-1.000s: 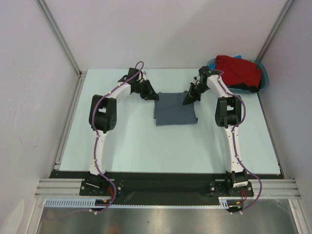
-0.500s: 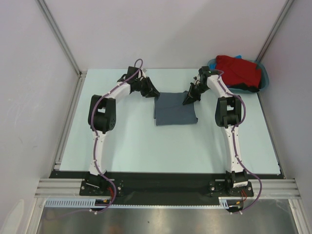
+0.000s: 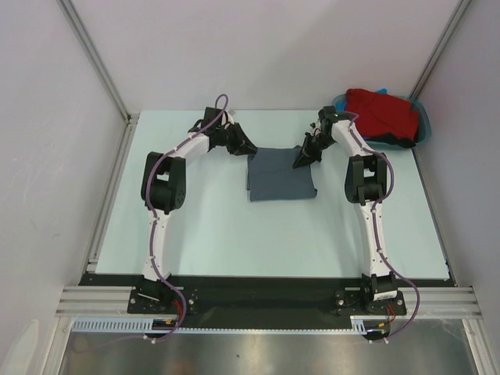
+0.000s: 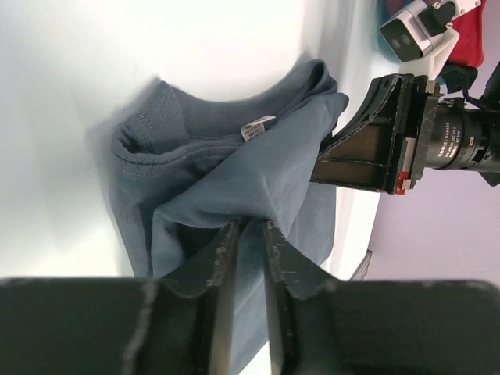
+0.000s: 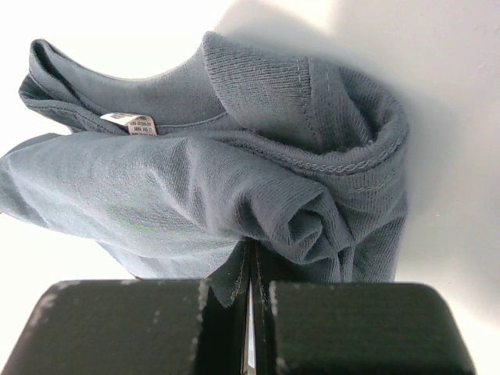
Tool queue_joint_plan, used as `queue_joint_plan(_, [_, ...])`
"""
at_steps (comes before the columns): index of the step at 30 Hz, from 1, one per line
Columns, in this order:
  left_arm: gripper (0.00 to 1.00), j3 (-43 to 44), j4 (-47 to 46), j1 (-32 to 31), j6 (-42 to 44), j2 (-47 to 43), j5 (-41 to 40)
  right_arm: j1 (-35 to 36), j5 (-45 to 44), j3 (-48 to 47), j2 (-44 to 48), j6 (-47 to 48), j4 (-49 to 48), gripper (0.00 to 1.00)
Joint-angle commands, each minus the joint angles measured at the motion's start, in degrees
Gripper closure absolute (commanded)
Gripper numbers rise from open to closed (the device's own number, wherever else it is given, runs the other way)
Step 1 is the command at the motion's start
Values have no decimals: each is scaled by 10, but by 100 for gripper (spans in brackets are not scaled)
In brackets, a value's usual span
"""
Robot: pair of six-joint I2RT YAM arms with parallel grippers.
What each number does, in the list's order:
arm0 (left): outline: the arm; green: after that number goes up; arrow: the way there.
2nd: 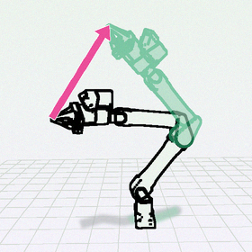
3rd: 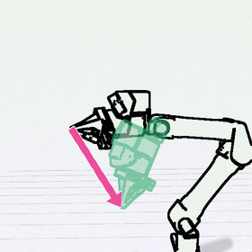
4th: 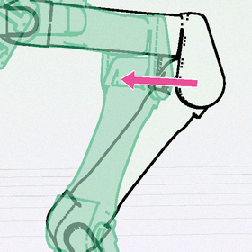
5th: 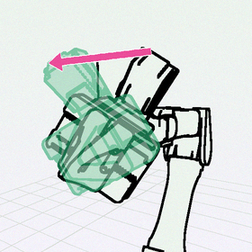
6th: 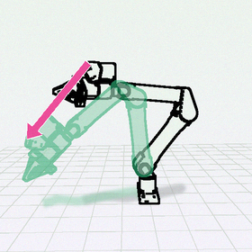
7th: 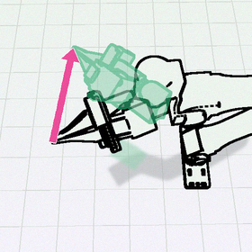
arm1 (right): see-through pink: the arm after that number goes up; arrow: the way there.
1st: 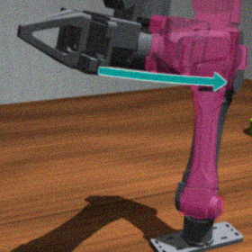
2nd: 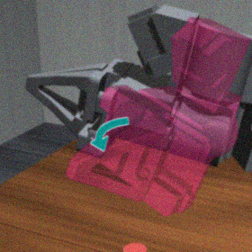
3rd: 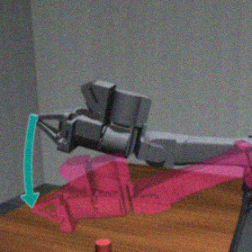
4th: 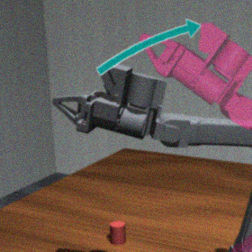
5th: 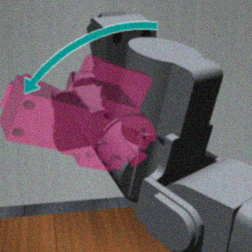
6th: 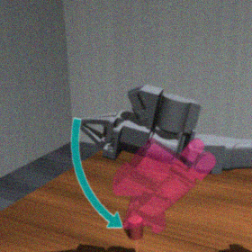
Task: Fold and stack the t-shirts
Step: Fold the tshirt
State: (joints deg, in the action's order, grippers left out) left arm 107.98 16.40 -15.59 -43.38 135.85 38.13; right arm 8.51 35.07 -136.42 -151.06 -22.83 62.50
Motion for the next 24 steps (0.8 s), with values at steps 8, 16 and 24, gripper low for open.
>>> queue_joint_plan(8, [77, -15, 18, 11, 30, -87, -38, -9, -35, 0, 9, 18, 13, 100])
queue_joint_plan(16, [79, 2, 6, 16, 23, -97, -39, -9, -35, 2, 8, 18, 14, 100])
queue_joint_plan(24, [81, -18, 9, 14, 26, -88, -28, -9, -34, 1, 8, 18, 14, 100])
